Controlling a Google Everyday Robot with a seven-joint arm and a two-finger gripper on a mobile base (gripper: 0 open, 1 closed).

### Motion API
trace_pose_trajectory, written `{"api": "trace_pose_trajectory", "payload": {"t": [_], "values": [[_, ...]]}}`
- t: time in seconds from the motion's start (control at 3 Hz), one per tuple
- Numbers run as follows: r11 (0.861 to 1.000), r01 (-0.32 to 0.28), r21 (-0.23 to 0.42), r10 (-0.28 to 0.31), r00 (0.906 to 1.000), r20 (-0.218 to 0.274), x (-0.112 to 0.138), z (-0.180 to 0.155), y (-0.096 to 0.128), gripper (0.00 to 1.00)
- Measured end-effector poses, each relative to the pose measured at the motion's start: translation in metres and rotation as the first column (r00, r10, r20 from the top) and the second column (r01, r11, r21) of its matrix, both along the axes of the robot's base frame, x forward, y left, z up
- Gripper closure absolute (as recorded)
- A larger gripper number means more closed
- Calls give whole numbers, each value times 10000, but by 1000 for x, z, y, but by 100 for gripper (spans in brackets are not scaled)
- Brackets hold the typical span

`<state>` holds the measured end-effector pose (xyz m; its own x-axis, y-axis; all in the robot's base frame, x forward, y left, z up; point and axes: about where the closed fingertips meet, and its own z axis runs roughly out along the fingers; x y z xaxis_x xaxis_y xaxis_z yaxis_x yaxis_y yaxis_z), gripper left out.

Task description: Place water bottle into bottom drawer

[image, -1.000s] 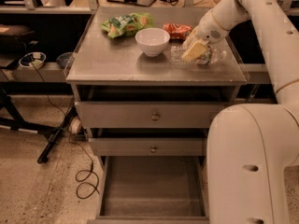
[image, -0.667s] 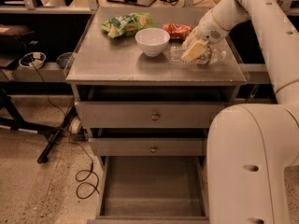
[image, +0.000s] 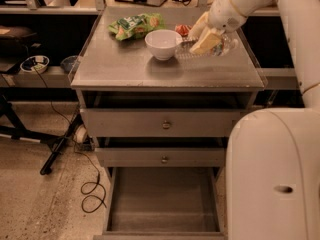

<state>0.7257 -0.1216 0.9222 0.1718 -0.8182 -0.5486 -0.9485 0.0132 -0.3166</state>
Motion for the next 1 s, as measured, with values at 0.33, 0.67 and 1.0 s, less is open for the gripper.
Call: {"api": "trace_pose_trajectory", "payload": {"t": [0.33,0.67,1.0], "values": [[9994,-322,154,312,9975,635,-13,27,-3,100],[9953,476,845,-617,9829,1737,-38,65,-29,100],[9760,1050,1909,-1507,9581,2436,-69,88,-43,100]]}}
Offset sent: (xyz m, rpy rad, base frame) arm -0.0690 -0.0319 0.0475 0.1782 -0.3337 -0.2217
